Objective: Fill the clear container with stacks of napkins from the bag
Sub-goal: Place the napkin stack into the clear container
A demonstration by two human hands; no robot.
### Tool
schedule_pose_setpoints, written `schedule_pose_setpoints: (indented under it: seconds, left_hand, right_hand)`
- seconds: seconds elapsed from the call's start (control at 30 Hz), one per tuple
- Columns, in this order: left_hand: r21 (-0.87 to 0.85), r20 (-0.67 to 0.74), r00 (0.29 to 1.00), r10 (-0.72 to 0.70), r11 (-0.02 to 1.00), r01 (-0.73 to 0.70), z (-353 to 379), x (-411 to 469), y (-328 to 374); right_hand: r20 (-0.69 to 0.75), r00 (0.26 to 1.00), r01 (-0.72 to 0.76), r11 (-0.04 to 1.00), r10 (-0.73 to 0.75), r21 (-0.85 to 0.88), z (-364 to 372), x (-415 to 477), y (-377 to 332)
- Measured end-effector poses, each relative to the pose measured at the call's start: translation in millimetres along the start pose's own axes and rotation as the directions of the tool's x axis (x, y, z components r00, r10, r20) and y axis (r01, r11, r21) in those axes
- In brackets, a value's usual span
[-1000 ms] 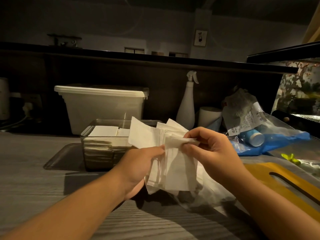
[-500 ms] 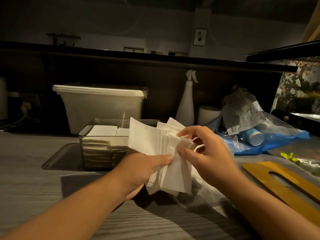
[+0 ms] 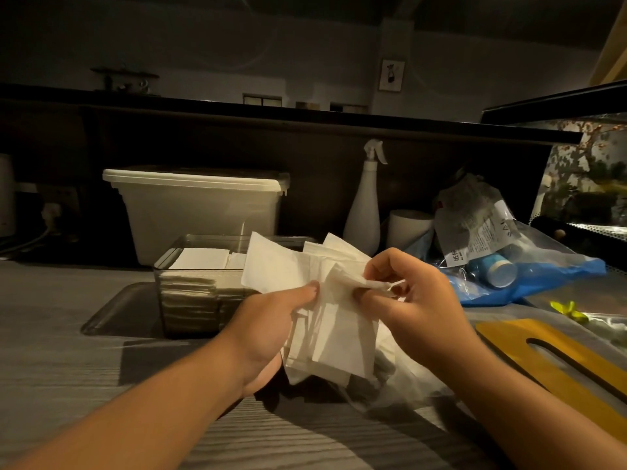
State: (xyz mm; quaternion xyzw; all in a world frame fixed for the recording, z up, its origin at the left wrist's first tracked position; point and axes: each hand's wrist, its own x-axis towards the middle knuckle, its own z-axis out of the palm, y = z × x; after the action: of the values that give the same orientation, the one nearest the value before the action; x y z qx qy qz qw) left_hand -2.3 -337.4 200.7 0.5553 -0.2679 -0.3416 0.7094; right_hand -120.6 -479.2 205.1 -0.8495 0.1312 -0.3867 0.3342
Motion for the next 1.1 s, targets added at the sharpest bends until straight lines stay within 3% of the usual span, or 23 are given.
schedule_pose_setpoints:
  seconds: [0.1,0.27,0.4,0.6,0.97,1.1]
  left_hand:
    - [0.004,0.012,1.000,0.010,1.000,-0.011,0.3,-1.4,0.7]
    - [-0.010,0.090,0.995,0.035,0.999,-0.034,4.1,-5.5,2.2]
    - [0.153,0.130,0.991,0.027,0.987,-0.046,3.9,-6.8,0.5]
    - [0.276,0.051,0.998,0.038,0.960,-0.051,0.1,-4.9,-4.0]
    - [0.159,0.041,0.999,0.006,0.987,-0.013,1.0,-1.8,-2.2]
    - [0.007,0.133,0.990,-0.053,0.999,0.052,1.1,-4.5,3.9]
  right_hand:
    - [-0.026,1.000,0.003,0.999,-0.002,0.039,-3.2,2.3,-0.6]
    - [-0.014,0.998,0.059,0.996,-0.060,-0.065,-2.2,0.5,-1.7]
    - [-0.035,0.996,0.073,0.993,-0.076,-0.098,1.9,0.7,-0.5]
    - [0.011,0.999,0.033,0.991,-0.032,-0.128,3.2,1.2,-2.0]
    - [-0.054,0.988,0.138,0.978,-0.147,-0.155,3.4,-1.8,-1.3]
    - [-0.068,0.997,0.040,0.999,-0.041,-0.025,2.0,0.6,-0.4]
